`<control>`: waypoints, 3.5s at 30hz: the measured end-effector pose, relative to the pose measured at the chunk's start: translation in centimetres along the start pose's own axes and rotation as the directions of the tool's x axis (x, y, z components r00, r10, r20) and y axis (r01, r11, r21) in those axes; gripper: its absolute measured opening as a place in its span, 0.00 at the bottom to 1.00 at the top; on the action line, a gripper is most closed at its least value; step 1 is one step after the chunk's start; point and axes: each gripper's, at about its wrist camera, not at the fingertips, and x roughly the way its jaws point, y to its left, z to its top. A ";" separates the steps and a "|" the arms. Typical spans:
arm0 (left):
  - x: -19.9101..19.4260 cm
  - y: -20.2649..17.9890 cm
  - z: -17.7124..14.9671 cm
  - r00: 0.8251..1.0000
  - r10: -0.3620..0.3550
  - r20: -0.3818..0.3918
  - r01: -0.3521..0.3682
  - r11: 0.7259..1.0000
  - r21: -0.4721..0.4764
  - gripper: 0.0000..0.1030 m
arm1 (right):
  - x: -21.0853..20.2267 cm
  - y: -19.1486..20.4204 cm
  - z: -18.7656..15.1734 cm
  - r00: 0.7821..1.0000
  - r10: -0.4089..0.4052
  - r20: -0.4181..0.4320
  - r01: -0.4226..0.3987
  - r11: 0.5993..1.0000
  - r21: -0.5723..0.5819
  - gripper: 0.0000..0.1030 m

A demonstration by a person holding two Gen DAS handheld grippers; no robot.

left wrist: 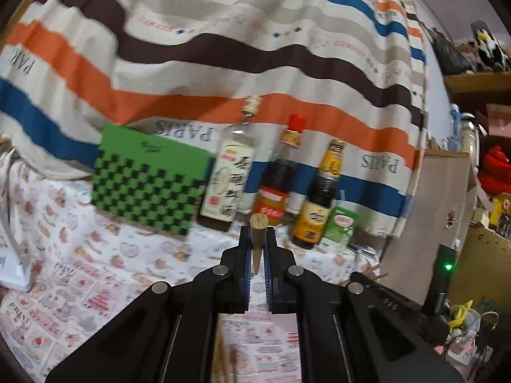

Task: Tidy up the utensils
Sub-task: 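Lift both held chopsticks upright and carry them toward the cup, then lower the right tool's chopstick into the plastic cup and open the right tool, then lower the left tool's chopstick into the plastic cup and open the left tool, then move the left tool back over the chopstick pile while the right tool follows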

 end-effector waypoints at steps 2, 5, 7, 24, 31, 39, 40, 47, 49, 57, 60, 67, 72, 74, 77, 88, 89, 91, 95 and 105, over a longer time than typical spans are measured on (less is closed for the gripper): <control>0.3 -1.9 0.2 1.000 -0.021 -0.004 0.021 0.999 0.037 0.06 | 0.0 -0.4 0.2 1.000 0.010 -0.015 -0.010 1.000 0.020 0.09; 0.7 -4.5 0.5 0.999 -0.039 -0.018 0.040 0.995 0.091 0.06 | -0.5 -1.3 0.5 0.999 0.050 -0.020 -0.048 0.995 0.082 0.23; 1.2 -5.9 0.6 0.999 -0.044 -0.027 0.047 0.992 0.121 0.06 | -1.2 -1.7 0.9 0.998 0.056 0.004 -0.056 0.993 0.102 0.36; 8.0 -8.6 2.9 0.998 -0.065 -0.010 0.066 0.995 0.080 0.06 | -2.9 -5.1 1.2 0.996 -0.071 0.052 0.052 0.951 0.304 0.59; 14.0 -9.0 0.5 0.991 -0.019 -0.130 0.035 0.992 0.119 0.06 | -1.0 -5.5 0.4 0.999 -0.017 -0.029 0.026 0.943 0.332 0.61; 18.9 -9.9 -2.9 0.963 0.037 -0.268 0.019 0.979 0.205 0.07 | -0.9 -7.7 0.2 0.999 0.016 -0.031 -0.001 0.899 0.438 0.61; 19.2 -9.8 -3.2 0.960 0.041 -0.277 0.018 0.978 0.208 0.07 | -0.9 -7.7 0.2 0.999 0.010 -0.032 0.005 0.899 0.437 0.61; 20.0 -9.4 -3.6 0.954 0.085 -0.289 -0.015 0.972 0.236 0.13 | -0.2 -8.0 0.0 0.998 0.033 -0.060 -0.003 0.893 0.451 0.62; 19.4 -9.3 -3.0 0.956 0.080 -0.281 -0.016 0.975 0.223 0.30 | -0.2 -7.7 0.1 0.997 0.054 -0.057 -0.024 0.897 0.441 0.63; 15.7 -7.8 -0.5 0.959 0.168 -0.228 -0.103 0.958 0.269 0.55 | 0.1 -6.3 0.0 0.995 0.077 -0.069 -0.043 0.917 0.397 0.64; 13.5 -6.2 0.5 0.967 0.175 -0.185 -0.125 0.959 0.253 0.65 | 0.1 -5.3 -0.1 0.994 0.083 -0.074 -0.051 0.934 0.355 0.66; 9.2 -2.6 1.0 0.950 0.300 -0.091 -0.263 0.921 0.288 0.83 | 1.0 -2.9 -1.0 0.979 0.149 -0.141 -0.100 0.945 0.310 0.67; 7.8 -0.1 -0.9 0.912 0.402 -0.083 -0.361 0.881 0.305 0.91 | 1.5 -0.6 -1.8 0.978 0.114 -0.173 -0.079 0.978 0.194 0.67; 7.4 0.7 -1.7 0.906 0.413 -0.090 -0.371 0.880 0.297 0.94 | 1.7 -0.1 -2.1 0.974 0.125 -0.191 -0.089 0.979 0.185 0.67; 7.1 1.7 -2.9 0.895 0.434 -0.102 -0.388 0.871 0.300 0.96 | 1.9 0.4 -2.3 0.971 0.123 -0.206 -0.091 0.983 0.158 0.67; 8.9 3.4 -6.2 0.845 0.458 -0.277 -0.387 0.880 0.275 0.97 | 3.2 0.7 -3.2 0.962 0.096 -0.257 -0.065 0.989 0.130 0.67; 9.0 3.7 -6.3 0.839 0.458 -0.294 -0.398 0.885 0.241 0.97 | 3.3 0.7 -3.2 0.960 0.100 -0.262 -0.066 0.989 0.135 0.67; 9.4 4.5 -6.5 0.842 0.416 -0.345 -0.381 0.910 0.165 0.97 | 3.6 0.5 -3.5 0.955 0.108 -0.277 -0.068 0.987 0.148 0.67; 9.1 5.5 -6.2 0.837 0.412 -0.359 -0.400 0.910 0.111 0.97 | 4.2 0.6 -4.0 0.948 0.096 -0.305 -0.055 0.988 0.141 0.67; 8.6 7.2 -5.3 0.846 0.381 -0.373 -0.397 0.917 0.036 0.97 | 5.3 3.4 -5.2 0.912 0.117 -0.392 -0.087 0.992 0.093 0.54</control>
